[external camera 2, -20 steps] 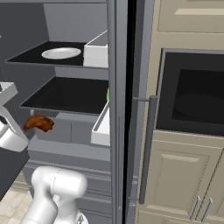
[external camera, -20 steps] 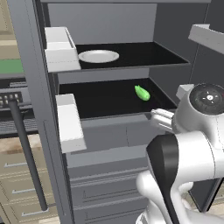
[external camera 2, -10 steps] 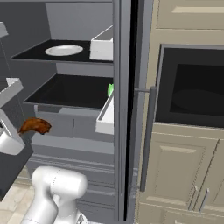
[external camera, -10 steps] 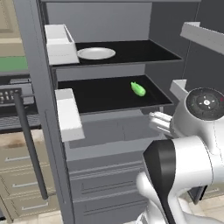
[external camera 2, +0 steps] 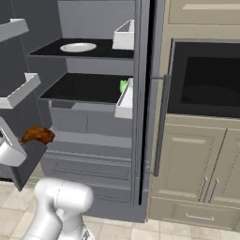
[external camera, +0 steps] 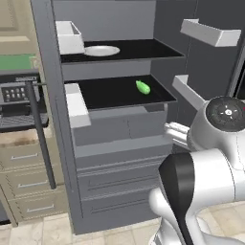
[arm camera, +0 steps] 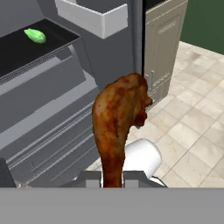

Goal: Retrieve the chicken drumstick from the fridge and place it on the cutting board.

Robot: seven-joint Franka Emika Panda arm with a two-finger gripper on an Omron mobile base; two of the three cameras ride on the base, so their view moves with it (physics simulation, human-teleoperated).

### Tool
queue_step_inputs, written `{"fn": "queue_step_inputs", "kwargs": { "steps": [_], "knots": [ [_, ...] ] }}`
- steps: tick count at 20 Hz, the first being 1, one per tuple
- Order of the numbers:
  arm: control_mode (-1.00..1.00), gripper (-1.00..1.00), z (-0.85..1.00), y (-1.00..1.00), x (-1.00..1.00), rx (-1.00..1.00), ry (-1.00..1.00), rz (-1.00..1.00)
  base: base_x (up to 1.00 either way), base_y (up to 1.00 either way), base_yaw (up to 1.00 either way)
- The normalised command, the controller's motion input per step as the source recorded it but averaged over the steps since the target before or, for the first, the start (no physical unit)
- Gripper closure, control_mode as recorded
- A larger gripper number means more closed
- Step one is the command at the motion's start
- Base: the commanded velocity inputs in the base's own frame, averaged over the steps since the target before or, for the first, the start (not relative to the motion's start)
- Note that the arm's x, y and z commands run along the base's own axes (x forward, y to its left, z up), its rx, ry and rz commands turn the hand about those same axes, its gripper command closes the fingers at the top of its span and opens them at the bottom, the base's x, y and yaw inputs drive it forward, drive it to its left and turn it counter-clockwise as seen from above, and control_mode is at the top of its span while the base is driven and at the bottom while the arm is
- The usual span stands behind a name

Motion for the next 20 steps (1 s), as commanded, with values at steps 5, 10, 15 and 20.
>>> {"fn": "queue_step_inputs", "kwargs": {
  "steps": [5,10,15,20],
  "knots": [
    [1.0,1.0,0.0,0.0,0.0,0.0,0.0,0.0,-0.53,0.64,-0.03],
    [1.0,1.0,0.0,0.0,0.0,0.0,0.0,0.0,-0.32,0.81,0.0],
    [1.0,1.0,0.0,0.0,0.0,0.0,0.0,0.0,-0.19,0.87,-0.04],
    [1.0,1.0,0.0,0.0,0.0,0.0,0.0,0.0,-0.01,1.0,-0.04]
  ]
}}
